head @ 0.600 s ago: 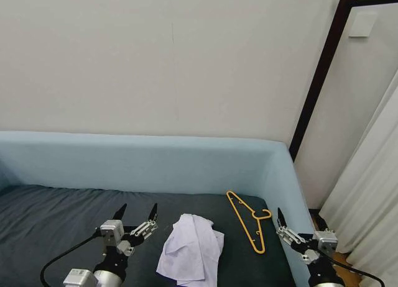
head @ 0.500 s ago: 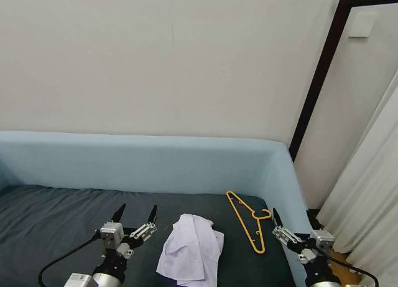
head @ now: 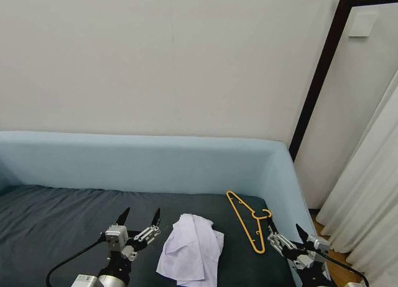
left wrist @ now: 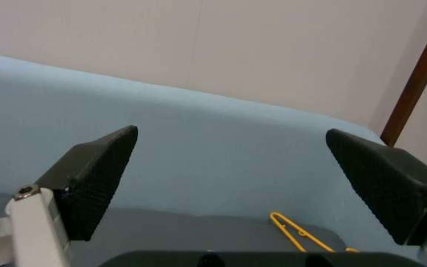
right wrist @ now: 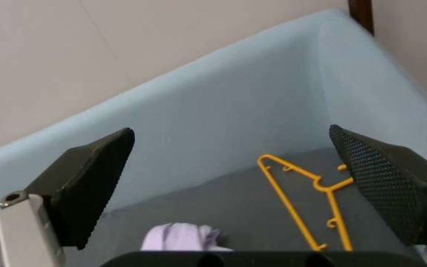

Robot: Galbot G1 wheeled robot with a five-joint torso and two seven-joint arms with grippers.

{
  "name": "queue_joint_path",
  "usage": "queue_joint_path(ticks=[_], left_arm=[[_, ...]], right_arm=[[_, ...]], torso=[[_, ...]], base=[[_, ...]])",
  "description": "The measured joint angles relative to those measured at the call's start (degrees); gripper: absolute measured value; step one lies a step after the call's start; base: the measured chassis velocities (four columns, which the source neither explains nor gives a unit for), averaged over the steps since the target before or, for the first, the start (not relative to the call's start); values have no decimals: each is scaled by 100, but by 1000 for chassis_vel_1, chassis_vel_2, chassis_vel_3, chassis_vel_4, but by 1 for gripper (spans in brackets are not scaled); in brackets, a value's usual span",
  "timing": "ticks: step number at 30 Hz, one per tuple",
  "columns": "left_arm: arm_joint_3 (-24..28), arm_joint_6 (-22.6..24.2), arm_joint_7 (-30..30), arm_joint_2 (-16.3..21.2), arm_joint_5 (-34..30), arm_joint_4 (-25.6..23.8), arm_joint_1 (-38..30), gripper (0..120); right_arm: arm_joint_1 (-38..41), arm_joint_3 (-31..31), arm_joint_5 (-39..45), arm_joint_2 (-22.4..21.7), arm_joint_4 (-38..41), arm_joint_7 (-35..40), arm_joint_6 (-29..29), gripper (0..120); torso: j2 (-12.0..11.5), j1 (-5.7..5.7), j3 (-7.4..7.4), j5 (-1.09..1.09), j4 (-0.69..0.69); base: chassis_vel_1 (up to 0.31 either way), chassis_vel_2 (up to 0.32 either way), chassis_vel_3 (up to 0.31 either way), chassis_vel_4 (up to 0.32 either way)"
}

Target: Pick up the clothes from the sofa and hang them on the clothes hanger.

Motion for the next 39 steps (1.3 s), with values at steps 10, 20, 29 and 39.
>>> queue_joint_path(ticks=[10, 20, 29, 39], left_arm=[[-149, -268, 5, -143, -354, 198, 215, 100], [-645, -657, -47, -177, 202, 793, 413, 100], [-1188, -943, -67, -268, 555, 1166, 578, 100], [-1480, -1337, -78, -371, 1062, 1352, 705, 100]], right_arm=[[1176, -538, 1580, -143, -787, 443, -255, 100], [2900, -1378, 2677, -143, -2547, 705, -1063, 100], [4082, -1864, 2654, 479, -4520, 886, -1784, 100], [4722, -2012, 1633, 1482, -6242, 31, -1279, 100]], torso=[[0, 0, 0, 2, 2], [0, 1, 1, -2, 2], [-2, 0, 1, -2, 0], [-1, 0, 0, -1, 0]], base=[[0, 0, 0, 0], [0, 0, 0, 0], [0, 0, 0, 0], [0, 0, 0, 0]])
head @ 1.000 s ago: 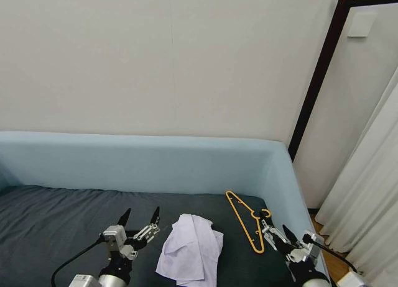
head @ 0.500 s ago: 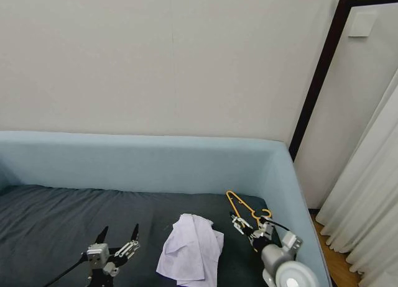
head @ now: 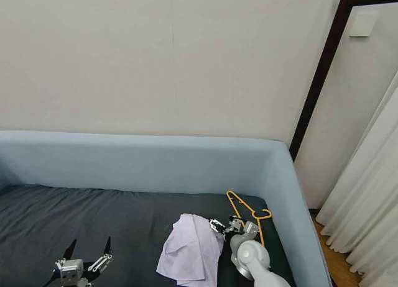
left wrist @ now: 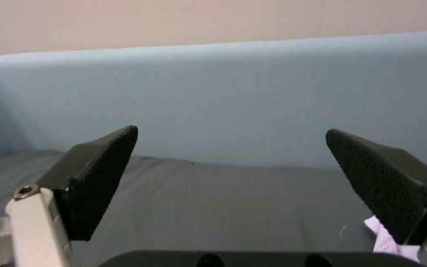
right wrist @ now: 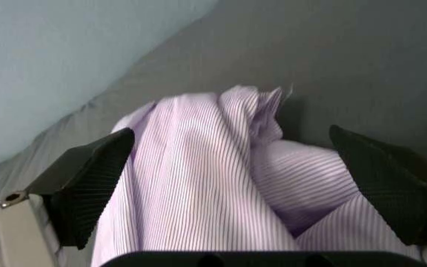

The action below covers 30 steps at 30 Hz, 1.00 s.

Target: Pick up the clothes from the sofa and hang them on the clothes hanger.

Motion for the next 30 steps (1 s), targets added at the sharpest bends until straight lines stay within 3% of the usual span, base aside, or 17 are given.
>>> queue_joint_path(ticks=[3, 8, 14, 18, 30], left_arm=[[17, -30, -32, -37, 7, 39, -16, 100], [28, -106, -84, -64, -3, 101, -53, 100], [14, -173, -120, -43, -22, 155, -62, 100], [-8, -307, -145, -30, 7, 242, -88, 100], [9, -586, -168, -4, 104, 381, -67, 100]], right_arm=[[11, -55, -132, 31, -66, 27, -18, 97], [-9, -172, -299, -41, -37, -18, 0, 75], [-114, -265, -551, -60, 42, -113, 91, 58], [-204, -339, -843, -33, 77, -111, 334, 39], [-400, -386, -1187, -23, 246, -233, 861, 0]], torso=[[0, 0, 0, -1, -1], [0, 0, 0, 0, -1], [1, 0, 0, 1, -1], [1, 0, 0, 0, -1], [1, 0, 0, 1, 0]], base=[[0, 0, 0, 0], [0, 0, 0, 0], [0, 0, 0, 0], [0, 0, 0, 0], [0, 0, 0, 0]])
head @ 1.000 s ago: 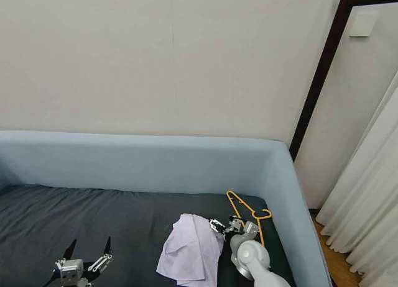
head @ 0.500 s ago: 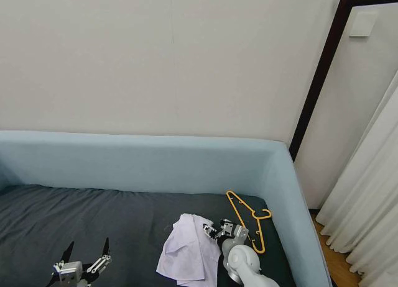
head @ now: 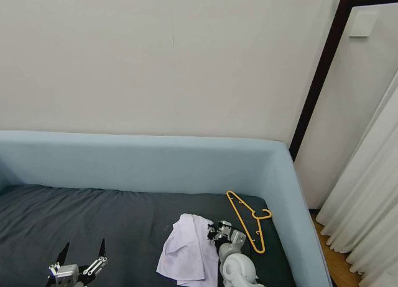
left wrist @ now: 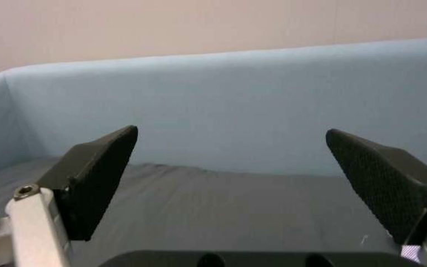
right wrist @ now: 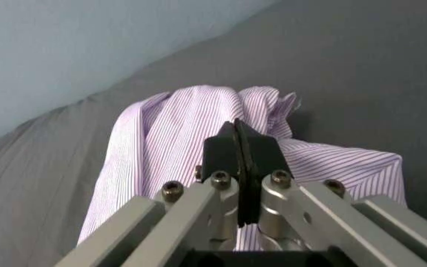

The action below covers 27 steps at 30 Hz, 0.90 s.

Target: Pick up the clothes from the sofa and hang them on the clothes hanger.

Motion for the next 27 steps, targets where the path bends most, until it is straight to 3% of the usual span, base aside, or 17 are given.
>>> queue_joint_path(ticks=[8, 22, 27], left_arm=[[99, 11, 3, -21, 23, -64, -16, 100], [111, 43, 0, 9, 0, -14, -95, 100], [116, 61, -3, 21, 0, 31, -143, 100]], right_arm=[[-98, 46, -111, -136, 51, -306, -197, 0], [-30, 79, -31, -231, 156, -314, -79, 0], [-12, 86, 54, -238, 153, -125, -351, 0]], torso=[[0, 0, 0, 0, -1], [0, 0, 0, 0, 0], [0, 0, 0, 0, 0]], base=[[0, 0, 0, 0], [0, 0, 0, 0], [0, 0, 0, 0]])
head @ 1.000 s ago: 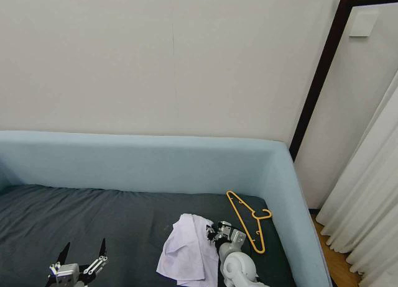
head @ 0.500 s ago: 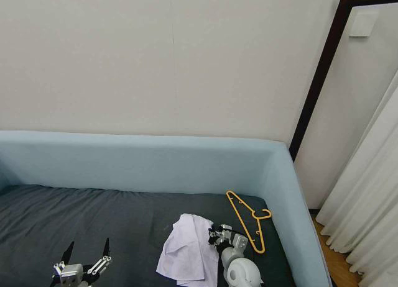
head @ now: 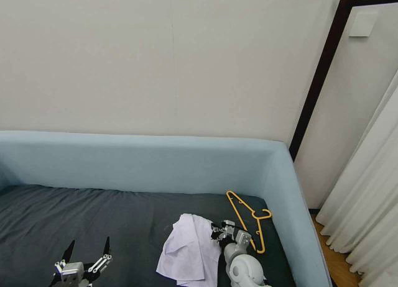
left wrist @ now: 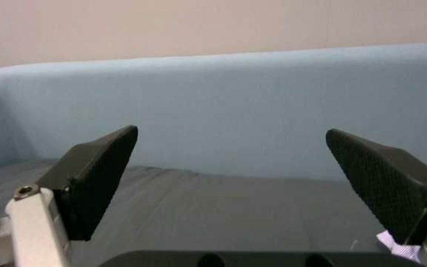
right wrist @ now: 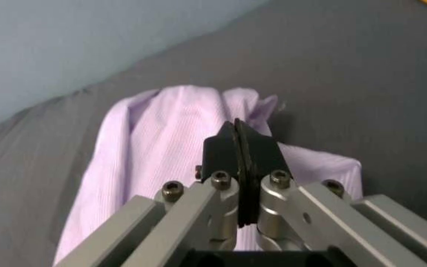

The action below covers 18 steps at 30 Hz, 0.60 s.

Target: Pick up the clothes from the sofa and hang them on the clothes hanger.

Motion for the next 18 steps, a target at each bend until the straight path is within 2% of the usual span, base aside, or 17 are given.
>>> queue_joint_path(ticks=[3, 7, 8, 10, 12, 17, 18], left_arm=[[0, 6, -2, 8, 0, 18, -15, 100], [0, 20, -8, 17, -1, 71, -71, 100], [0, 20, -8, 17, -1, 71, -71, 100], [-4, 27, -16, 29, -8, 88, -94, 100], [-9, 30, -18, 36, -13, 93, -101, 100], [-29, 38, -22, 62, -49, 129, -141, 100], [-29, 38, -22, 62, -49, 129, -141, 100]], right_arm=[[10, 10, 26, 3, -16, 51, -83, 0], [55, 13, 26, 13, -141, 45, -168, 19], [55, 13, 26, 13, -141, 45, -168, 19], [66, 13, -28, 32, -197, -8, -169, 29], [72, 12, -26, 39, -206, -12, -169, 32], [81, -30, 13, 86, -218, -104, -97, 55], [81, -30, 13, 86, -218, -104, -97, 55]], torso=[[0, 0, 0, 0, 0], [0, 0, 0, 0, 0], [0, 0, 0, 0, 0], [0, 0, 0, 0, 0], [0, 0, 0, 0, 0], [0, 0, 0, 0, 0], [0, 0, 0, 0, 0]], base=[[0, 0, 0, 0], [0, 0, 0, 0], [0, 0, 0, 0], [0, 0, 0, 0], [0, 0, 0, 0], [0, 0, 0, 0], [0, 0, 0, 0]])
